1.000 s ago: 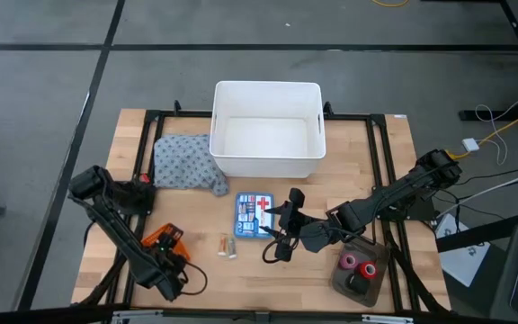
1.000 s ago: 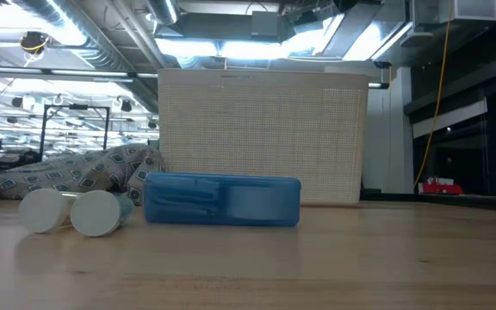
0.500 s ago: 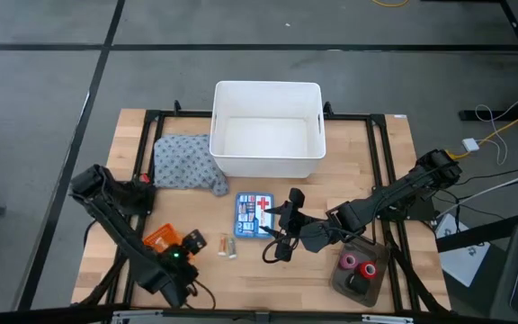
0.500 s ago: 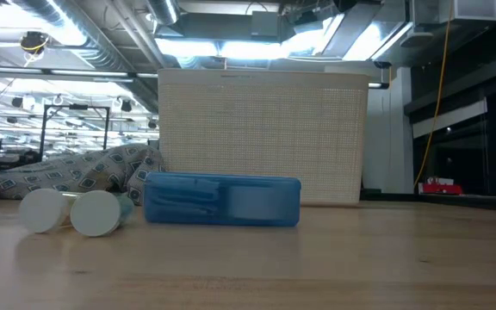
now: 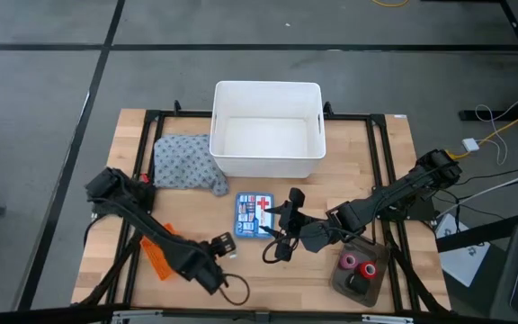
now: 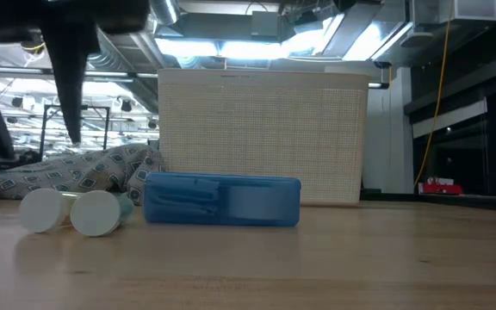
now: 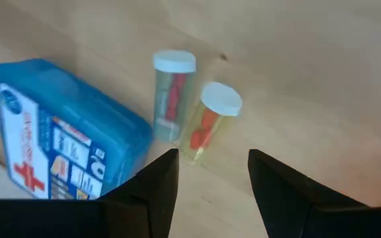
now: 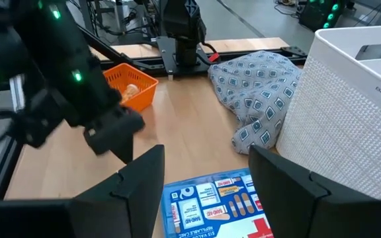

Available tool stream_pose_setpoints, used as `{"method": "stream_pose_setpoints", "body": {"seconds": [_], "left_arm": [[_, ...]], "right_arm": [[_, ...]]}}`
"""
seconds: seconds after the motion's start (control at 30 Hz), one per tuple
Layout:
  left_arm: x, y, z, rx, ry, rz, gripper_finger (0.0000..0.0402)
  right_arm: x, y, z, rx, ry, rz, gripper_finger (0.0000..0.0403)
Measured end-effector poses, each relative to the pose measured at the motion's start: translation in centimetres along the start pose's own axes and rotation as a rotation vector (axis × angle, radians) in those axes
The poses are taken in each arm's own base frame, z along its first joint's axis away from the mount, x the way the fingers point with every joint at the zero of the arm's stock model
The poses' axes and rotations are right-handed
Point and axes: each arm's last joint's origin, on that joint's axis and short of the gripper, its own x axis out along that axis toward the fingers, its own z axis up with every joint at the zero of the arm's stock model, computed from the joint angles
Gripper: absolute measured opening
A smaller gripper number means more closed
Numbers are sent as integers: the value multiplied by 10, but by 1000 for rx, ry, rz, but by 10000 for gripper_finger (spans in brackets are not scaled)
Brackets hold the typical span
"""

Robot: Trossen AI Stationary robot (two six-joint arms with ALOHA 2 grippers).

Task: Pick & place medical supplies in basket/bin
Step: Put the yellow pill bottle into the orange bin

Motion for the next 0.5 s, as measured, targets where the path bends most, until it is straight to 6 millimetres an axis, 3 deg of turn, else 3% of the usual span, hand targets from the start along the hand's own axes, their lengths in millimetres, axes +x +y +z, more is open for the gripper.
{"method": "stream_pose_setpoints", "body": {"seconds": [0.27,0.5], "left_arm": [[34,-3,9,111,60,-31,162],[47,-7,13,132,86,-51,154]], "right_arm": [[0,0,0,-6,0,0,219],[0,0,0,-6,0,0,220]]}}
